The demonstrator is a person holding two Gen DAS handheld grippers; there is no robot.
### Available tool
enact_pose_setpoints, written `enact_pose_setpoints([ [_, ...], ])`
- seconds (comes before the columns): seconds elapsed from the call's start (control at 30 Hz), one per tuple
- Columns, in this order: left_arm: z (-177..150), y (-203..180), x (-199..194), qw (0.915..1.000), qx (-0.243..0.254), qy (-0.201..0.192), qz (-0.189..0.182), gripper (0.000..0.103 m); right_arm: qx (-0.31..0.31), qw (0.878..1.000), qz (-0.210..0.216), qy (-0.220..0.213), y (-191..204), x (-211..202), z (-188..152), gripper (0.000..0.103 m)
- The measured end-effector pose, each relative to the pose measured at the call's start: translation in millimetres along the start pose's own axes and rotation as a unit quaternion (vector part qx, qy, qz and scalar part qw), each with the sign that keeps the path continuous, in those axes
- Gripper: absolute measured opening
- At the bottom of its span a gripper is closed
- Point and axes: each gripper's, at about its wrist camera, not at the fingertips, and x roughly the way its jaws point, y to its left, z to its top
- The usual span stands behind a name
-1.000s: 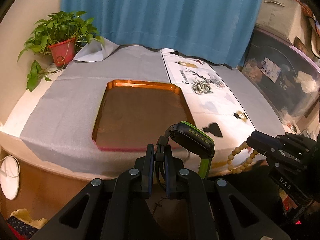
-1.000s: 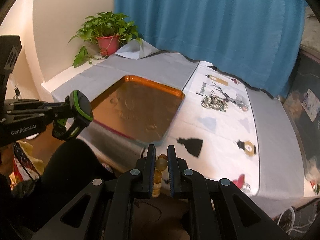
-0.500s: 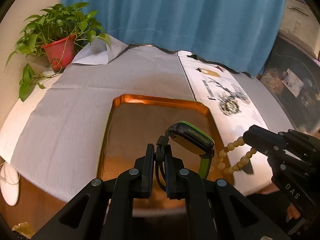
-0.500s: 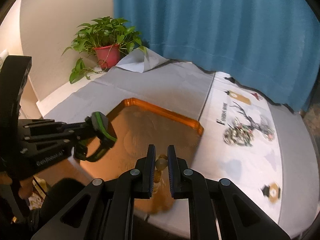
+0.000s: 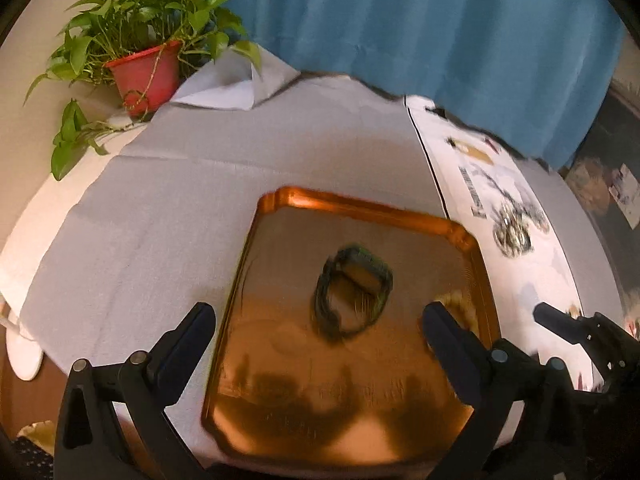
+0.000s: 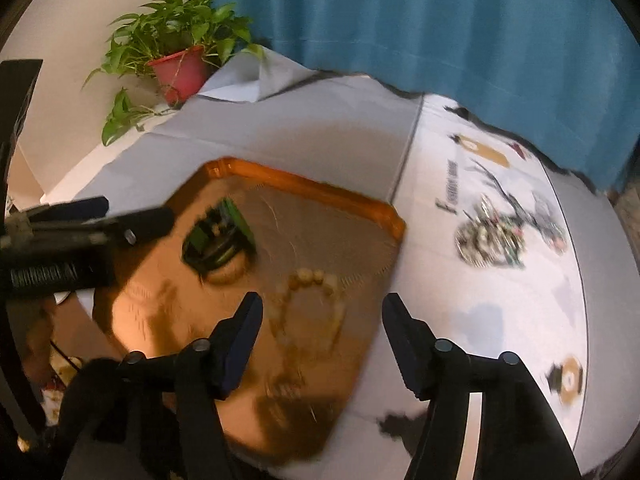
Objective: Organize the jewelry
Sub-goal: 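Withdraw both open tools from the tray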
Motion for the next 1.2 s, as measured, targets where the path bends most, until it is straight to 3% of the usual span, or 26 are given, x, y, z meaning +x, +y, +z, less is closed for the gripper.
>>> enact_pose_setpoints([
  [0.1,-6.3,-5.9,-16.2,0.9995,0.005,0.03,0.006,0.103,0.026,1.0,-0.006,0.012,-13.7,-21.5,-20.3,0.063],
  [0.2,-14.3,-11.1,-47.2,0.9993,-0.013,0.033,0.015,0.102,0.049,0.999,-0.012,0.005,-26.8,-54.1,-39.1,0.063],
  [0.3,-21.0,-15.8,-90.7,0.9986,-0.033,0.039,-0.016,0.102,0.066,0.997,-0.024,-0.013,-35.9,-93.0,-56.2,0.063],
  [0.5,-35.6,-38.6,-176.2,0.9997,0.013,-0.006,0.019,0.103,0.097,0.992,-0.05,-0.061,-50.1,-171.8,-84.8,0.063],
  [0.67,-48.2,-54.0,-235.8,0.998,0.046,-0.028,0.033,0.103,0.104,0.989,-0.065,-0.08,-54.5,-210.9,-107.8,0.064],
  [0.97,-48.8,-85.9,-349.6,0.9921,0.08,-0.094,-0.022,0.103,0.106,0.985,-0.089,-0.102,-63.6,-255.9,-131.9,0.064],
  [1.2,-45.5,-104.0,-406.1,0.9848,0.09,-0.142,-0.044,0.103,0.112,0.979,-0.115,-0.122,-77.0,-283.6,-138.1,0.064],
])
